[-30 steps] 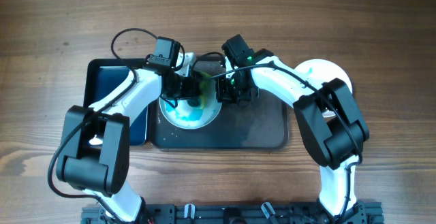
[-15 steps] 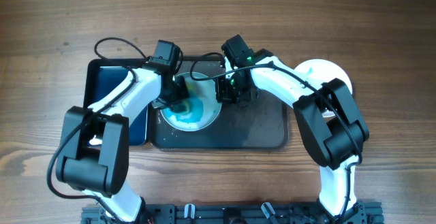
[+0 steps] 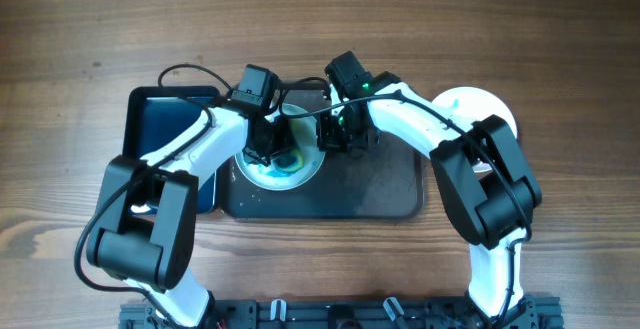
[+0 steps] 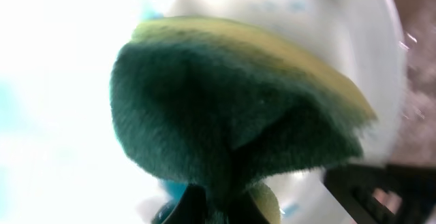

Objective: Clean dirty plates on tray and stack at the side
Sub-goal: 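Keep scrubbing the plate held by the right gripper with the left sponge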

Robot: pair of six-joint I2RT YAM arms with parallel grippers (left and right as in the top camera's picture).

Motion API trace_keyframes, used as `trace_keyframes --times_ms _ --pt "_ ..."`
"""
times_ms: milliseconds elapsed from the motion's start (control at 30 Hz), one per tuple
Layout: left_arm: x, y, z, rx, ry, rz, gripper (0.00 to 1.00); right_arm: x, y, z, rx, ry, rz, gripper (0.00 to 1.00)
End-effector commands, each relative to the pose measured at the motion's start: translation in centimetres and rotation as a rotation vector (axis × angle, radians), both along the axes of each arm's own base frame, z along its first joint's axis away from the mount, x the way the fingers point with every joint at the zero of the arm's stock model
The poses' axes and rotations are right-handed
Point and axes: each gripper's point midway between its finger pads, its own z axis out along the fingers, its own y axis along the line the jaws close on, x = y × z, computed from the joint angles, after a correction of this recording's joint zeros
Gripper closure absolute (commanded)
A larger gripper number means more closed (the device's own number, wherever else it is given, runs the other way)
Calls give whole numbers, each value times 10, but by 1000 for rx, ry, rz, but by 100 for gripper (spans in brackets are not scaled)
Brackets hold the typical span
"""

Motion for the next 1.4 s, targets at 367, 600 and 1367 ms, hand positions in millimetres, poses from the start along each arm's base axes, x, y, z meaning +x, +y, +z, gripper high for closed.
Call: trace_keyframes --times_ms 367,600,1367 --pt "-56 0 -9 -4 204 -140 96 -5 -9 -17 -47 35 -18 96" --pt "-35 -61 17 -331 23 -377 96 -6 -9 -17 -49 38 -17 96" --pt "47 78 67 334 -54 84 96 -5 -10 -17 -51 25 6 96"
